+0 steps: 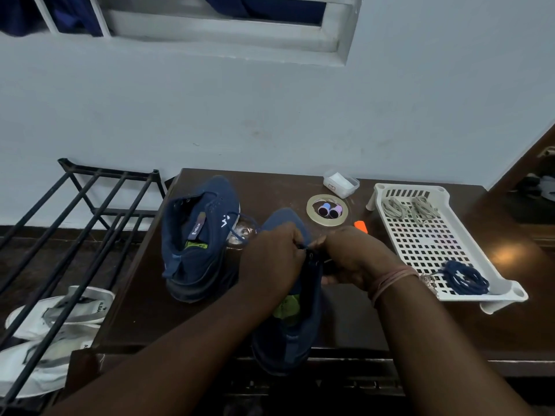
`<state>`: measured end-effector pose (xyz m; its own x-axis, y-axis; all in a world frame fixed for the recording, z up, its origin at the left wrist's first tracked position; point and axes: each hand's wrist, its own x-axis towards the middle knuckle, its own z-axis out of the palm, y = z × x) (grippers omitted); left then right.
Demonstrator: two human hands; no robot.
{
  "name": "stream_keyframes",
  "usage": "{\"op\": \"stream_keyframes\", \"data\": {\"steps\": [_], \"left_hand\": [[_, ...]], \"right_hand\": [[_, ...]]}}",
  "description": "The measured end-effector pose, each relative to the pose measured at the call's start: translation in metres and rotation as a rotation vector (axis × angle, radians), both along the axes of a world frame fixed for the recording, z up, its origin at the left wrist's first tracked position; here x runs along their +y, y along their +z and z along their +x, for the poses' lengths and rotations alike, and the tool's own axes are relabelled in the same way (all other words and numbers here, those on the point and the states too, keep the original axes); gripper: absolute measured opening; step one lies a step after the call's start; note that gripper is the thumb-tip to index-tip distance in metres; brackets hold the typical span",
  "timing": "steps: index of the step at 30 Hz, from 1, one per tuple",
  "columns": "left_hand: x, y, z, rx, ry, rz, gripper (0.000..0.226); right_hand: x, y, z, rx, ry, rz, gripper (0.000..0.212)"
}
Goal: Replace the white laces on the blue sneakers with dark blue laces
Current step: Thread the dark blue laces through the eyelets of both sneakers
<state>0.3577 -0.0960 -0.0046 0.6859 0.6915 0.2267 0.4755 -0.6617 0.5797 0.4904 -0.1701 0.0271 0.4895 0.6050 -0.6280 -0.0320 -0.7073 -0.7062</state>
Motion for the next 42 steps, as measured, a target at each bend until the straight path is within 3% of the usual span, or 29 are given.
{"op": "stream_keyframes", "data": {"steps": [4,7,9,10,11,12,14,17,20,22,24,28,29,31,33,35,37,42], "left_hand": [[0.01,0.007,0.0,0.011,-0.05,-0.133,0.019],[0.019,0.023,-0.005,-0.025,0.048,-0.266,0.016],[0.027,0.036,-0.013,-0.024,0.121,-0.262,0.011],[0.032,0.041,-0.018,-0.002,0.144,-0.261,0.009],[0.037,0.046,-0.023,0.032,0.164,-0.268,0.008],[0.042,0.049,-0.028,0.074,0.18,-0.274,0.009],[0.049,0.052,-0.036,0.203,0.183,-0.291,0.012],[0.046,0.052,-0.038,0.396,0.092,-0.292,0.02],[0.041,0.047,-0.036,0.389,0.017,-0.261,0.018],[0.038,0.043,-0.034,0.382,-0.026,-0.279,0.02],[0.039,0.039,-0.032,0.397,-0.04,-0.272,0.022],[0.04,0.038,-0.029,0.452,-0.045,-0.243,0.026],[0.039,0.038,-0.028,0.471,-0.048,-0.231,0.025],[0.038,0.037,-0.027,0.505,-0.043,-0.205,0.02],[0.04,0.035,-0.026,0.481,-0.01,-0.231,0.017],[0.042,0.034,-0.024,0.401,0.038,-0.31,0.016],[0.044,0.035,-0.023,0.341,0.046,-0.367,0.021],[0.046,0.041,-0.029,0.319,0.069,-0.329,0.027]], "right_hand": [[0.0,0.0,-0.006,-0.081,-0.011,-0.032,0.021],[0.005,0.004,-0.001,-0.245,-0.149,0.136,0.012],[0.008,0.014,0.006,-0.597,-0.317,0.398,0.016],[0.006,0.023,0.006,-0.675,-0.512,0.636,0.016],[0.004,0.031,0.005,-0.635,-0.722,0.872,0.014],[0.001,0.035,0.005,-0.645,-0.808,0.977,0.01],[-0.004,0.036,0.004,-0.652,-0.687,0.873,0.01],[-0.001,0.019,0.001,-0.543,-0.123,0.341,0.017],[0.001,0.007,-0.014,-0.564,0.33,-0.042,0.02],[0.002,0.003,-0.014,-0.606,0.301,-0.054,0.022],[0.004,0.008,-0.014,-0.524,0.132,0.047,0.018],[0.008,0.038,-0.009,0.202,-0.527,0.611,0.016],[0.004,0.042,-0.005,0.212,-0.598,0.695,0.019],[-0.005,0.04,0.003,-0.164,-0.493,0.619,0.023],[-0.011,0.03,0.005,-0.557,-0.181,0.376,0.025],[-0.01,0.019,0.001,-0.579,0.209,0.124,0.02],[-0.008,0.012,-0.005,-0.613,0.443,-0.063,0.024],[-0.008,0.003,-0.001,-0.871,0.361,-0.151,0.024]]}}
